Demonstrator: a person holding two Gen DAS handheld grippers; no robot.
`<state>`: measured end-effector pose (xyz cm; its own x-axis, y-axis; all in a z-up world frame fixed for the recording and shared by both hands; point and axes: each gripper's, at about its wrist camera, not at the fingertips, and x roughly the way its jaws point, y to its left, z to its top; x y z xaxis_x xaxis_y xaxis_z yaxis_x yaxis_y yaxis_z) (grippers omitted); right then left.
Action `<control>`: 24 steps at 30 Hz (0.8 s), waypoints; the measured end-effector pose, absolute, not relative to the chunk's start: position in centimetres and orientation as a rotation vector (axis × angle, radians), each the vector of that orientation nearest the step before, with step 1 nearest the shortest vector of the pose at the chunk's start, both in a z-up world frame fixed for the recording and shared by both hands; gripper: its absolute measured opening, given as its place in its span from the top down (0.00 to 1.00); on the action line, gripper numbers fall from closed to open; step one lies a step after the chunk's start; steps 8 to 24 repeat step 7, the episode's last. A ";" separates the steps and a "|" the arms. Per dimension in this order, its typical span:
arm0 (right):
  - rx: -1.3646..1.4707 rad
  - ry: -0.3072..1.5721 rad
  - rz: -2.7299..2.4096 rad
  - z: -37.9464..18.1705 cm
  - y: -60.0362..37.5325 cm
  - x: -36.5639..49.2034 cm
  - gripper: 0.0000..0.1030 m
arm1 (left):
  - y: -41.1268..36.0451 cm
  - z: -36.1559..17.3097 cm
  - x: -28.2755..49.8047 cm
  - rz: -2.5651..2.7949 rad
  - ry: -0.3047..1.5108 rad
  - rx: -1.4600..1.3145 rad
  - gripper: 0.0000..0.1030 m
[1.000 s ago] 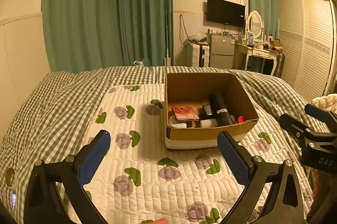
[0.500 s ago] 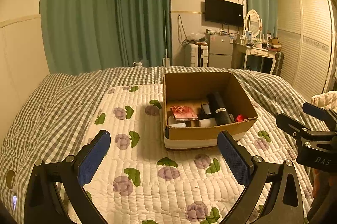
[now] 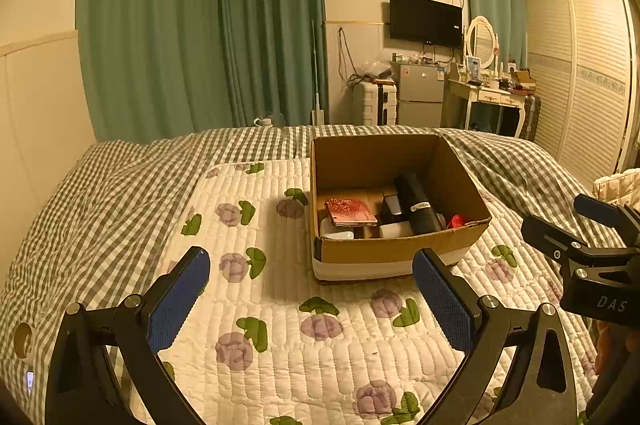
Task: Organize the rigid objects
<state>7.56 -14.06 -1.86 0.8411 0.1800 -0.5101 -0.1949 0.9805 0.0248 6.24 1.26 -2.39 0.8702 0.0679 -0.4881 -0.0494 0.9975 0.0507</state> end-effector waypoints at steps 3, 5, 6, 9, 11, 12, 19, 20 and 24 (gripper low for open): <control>-0.031 0.544 0.197 -2.0 -14.0 7.6 0.00 | 1.2 -2.4 6.3 0.058 0.515 0.037 0.00; -0.034 0.546 0.196 -2.1 -13.9 7.6 0.00 | 1.2 -2.5 6.3 0.051 0.519 0.038 0.00; -0.034 0.545 0.196 -2.1 -13.9 7.6 0.00 | 1.2 -2.5 6.3 0.051 0.521 0.038 0.00; -0.033 0.545 0.196 -2.1 -13.9 7.6 0.00 | 1.2 -2.5 6.3 0.053 0.521 0.038 0.00; -0.033 0.545 0.196 -2.1 -13.9 7.6 0.00 | 1.2 -2.5 6.3 0.053 0.521 0.038 0.00; -0.033 0.545 0.196 -2.1 -13.9 7.6 0.00 | 1.2 -2.5 6.3 0.053 0.521 0.038 0.00; -0.033 0.545 0.196 -2.1 -13.9 7.6 0.00 | 1.2 -2.5 6.3 0.053 0.521 0.038 0.00; -0.033 0.545 0.196 -2.1 -13.9 7.6 0.00 | 1.2 -2.5 6.3 0.053 0.521 0.038 0.00; -0.033 0.545 0.196 -2.1 -13.9 7.6 0.00 | 1.2 -2.5 6.3 0.053 0.521 0.038 0.00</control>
